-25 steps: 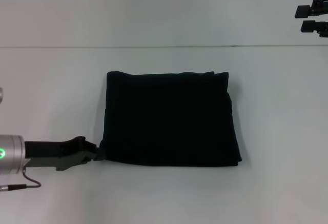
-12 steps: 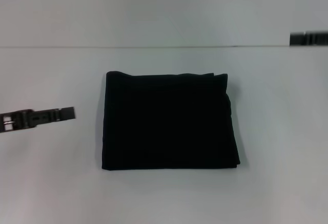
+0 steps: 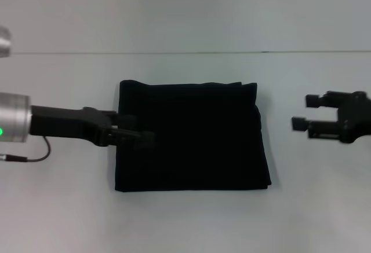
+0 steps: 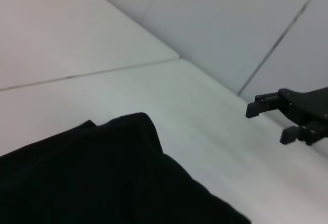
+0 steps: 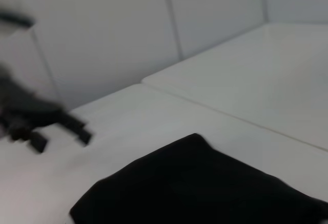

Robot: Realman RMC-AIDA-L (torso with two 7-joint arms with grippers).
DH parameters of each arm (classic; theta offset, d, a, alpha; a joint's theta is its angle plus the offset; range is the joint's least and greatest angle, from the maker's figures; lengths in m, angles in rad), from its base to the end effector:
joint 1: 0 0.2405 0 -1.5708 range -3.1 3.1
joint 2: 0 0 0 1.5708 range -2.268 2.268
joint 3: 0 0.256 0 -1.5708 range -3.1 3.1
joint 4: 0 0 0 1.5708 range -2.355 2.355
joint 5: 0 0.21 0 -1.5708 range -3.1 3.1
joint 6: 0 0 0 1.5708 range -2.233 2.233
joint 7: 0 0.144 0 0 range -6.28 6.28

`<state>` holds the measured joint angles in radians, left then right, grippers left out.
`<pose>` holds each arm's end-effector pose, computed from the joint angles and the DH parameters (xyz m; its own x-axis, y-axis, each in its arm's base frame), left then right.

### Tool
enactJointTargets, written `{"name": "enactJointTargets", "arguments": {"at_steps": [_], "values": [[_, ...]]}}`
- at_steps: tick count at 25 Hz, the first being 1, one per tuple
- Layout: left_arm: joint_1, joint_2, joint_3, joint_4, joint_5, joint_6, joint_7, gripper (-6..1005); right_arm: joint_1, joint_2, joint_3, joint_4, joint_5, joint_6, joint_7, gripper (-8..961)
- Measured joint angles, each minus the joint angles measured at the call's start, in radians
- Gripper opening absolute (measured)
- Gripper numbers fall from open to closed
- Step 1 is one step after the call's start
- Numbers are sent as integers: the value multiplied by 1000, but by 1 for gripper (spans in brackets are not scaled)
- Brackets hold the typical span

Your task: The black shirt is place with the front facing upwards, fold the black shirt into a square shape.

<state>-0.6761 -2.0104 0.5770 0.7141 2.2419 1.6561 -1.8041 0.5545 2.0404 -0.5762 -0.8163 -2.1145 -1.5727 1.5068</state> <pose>-0.2442 0.3601 0.0347 0.7067 0.6014 0.3727 0.6512 -0.7588 -0.0105 0.2675 0.3525 0.0513 0.8218 -0.3452 -0.4533 -0.4932 -0.8293 -0.2628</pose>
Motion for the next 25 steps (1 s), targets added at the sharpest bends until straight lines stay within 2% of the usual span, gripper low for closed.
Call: {"name": "enactJointTargets", "arguments": {"at_steps": [2, 5, 10, 14, 16, 25], "values": [[-17, -5, 36, 3, 1, -26, -2, 855, 0, 18, -16, 3, -1, 3, -46, 775], [-31, -16, 53, 6, -2, -51, 2, 934, 6, 24, -50, 8, -1, 8, -61, 774], [-32, -39, 80, 36, -2, -69, 16, 934, 18, 26, -69, 15, -1, 11, -53, 774], [-11, -74, 93, 93, -9, -91, 48, 934, 33, 29, -78, 44, -1, 13, -51, 775], [-4, -84, 90, 103, -16, -110, 50, 934, 38, 30, -79, 62, -1, 16, -48, 775], [4, -94, 102, 99, -46, -120, 55, 934, 45, 28, -80, 92, -1, 38, -40, 775]]}}
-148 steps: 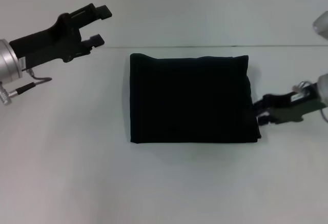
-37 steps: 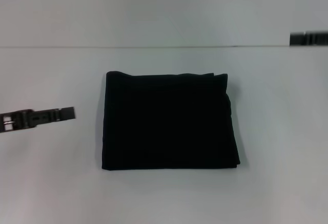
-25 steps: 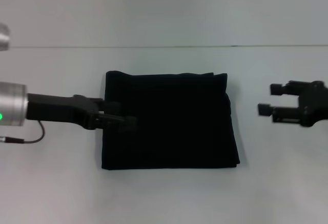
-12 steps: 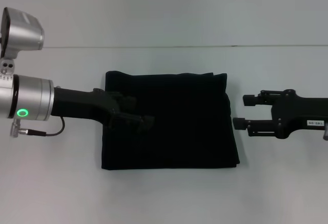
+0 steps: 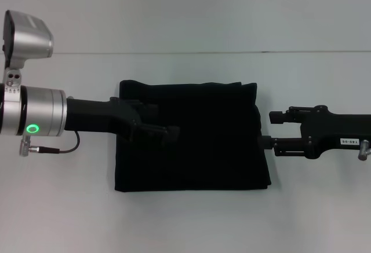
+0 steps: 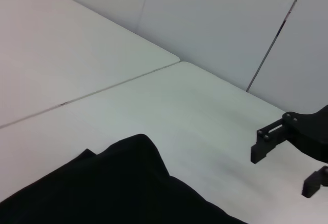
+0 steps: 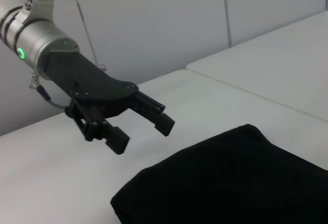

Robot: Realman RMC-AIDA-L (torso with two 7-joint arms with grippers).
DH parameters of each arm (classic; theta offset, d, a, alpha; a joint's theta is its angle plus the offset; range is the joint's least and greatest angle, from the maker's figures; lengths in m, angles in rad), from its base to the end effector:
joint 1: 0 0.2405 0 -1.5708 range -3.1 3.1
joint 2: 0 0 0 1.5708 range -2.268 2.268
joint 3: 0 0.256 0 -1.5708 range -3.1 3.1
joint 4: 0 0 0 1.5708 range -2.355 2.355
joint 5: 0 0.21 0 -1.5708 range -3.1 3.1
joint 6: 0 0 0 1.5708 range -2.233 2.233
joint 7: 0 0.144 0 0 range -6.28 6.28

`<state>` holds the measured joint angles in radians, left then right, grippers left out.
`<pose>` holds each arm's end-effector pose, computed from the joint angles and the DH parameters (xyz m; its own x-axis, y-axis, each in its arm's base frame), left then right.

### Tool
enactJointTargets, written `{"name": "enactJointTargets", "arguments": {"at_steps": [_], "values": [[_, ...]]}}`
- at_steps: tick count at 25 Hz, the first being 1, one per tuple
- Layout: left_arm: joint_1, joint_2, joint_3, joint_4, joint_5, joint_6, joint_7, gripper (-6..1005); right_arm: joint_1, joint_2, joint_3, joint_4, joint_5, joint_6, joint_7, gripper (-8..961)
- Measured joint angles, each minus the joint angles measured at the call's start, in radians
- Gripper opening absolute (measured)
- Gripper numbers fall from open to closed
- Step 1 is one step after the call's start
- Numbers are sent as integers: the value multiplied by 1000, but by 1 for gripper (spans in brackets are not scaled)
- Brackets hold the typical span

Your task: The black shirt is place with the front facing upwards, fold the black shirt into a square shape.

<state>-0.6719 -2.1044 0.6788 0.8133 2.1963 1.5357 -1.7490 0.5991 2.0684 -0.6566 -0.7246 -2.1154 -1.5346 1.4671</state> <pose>-0.2197 0.3696 0.0068 0.7849 0.4888 0.3808 0.5616 -0.8208 -0.1039 0.2512 0.3538 0.0122 0.8390 -0.3435 -0.4220 -0.4492 -0.8749 -0.1808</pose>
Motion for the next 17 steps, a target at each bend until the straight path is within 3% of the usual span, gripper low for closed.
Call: {"name": "enactJointTargets", "arguments": {"at_steps": [17], "values": [[0, 6, 0, 7, -3, 21, -12, 934, 1, -2, 8, 1, 0, 19, -1, 774]]}}
